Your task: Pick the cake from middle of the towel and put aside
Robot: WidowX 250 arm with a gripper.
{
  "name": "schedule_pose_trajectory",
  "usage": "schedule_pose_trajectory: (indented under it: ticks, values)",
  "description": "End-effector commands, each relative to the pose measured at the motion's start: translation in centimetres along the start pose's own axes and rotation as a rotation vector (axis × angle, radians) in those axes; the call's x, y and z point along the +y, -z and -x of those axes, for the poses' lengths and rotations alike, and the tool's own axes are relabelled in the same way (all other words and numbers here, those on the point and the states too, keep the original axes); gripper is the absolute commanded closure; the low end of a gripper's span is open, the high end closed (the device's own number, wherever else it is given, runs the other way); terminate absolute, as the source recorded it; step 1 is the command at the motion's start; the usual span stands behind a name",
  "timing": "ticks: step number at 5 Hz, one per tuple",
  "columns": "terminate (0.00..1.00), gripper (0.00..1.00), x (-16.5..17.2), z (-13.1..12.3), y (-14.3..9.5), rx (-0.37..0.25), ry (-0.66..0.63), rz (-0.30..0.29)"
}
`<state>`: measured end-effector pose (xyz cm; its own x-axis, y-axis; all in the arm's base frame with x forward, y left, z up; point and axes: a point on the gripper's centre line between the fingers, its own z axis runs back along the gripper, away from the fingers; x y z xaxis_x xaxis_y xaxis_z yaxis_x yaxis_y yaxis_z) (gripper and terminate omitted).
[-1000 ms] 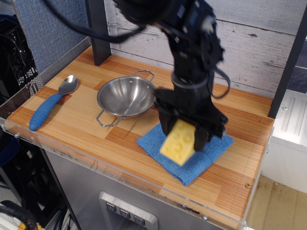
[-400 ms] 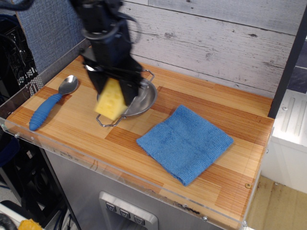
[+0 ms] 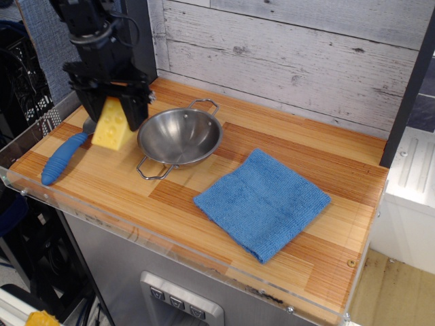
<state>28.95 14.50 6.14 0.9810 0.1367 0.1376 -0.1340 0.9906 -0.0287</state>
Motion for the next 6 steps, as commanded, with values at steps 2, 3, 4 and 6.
schedule_pose_trajectory:
  ticks: [2,3,4,6]
  values:
    - [0.00,1.00,1.7,-0.2,0.3,-0.008,-0.008,-0.062]
    - [0.00,1.00,1.2,-0.5,1.7,0.016,0.045,-0.090]
    - [0.00,1.00,0.6,-0.7,2.3,0.032,0.065,-0.095]
    - [0.00,0.00,0.4,-0.7,1.3,0.041,0.091,-0.079]
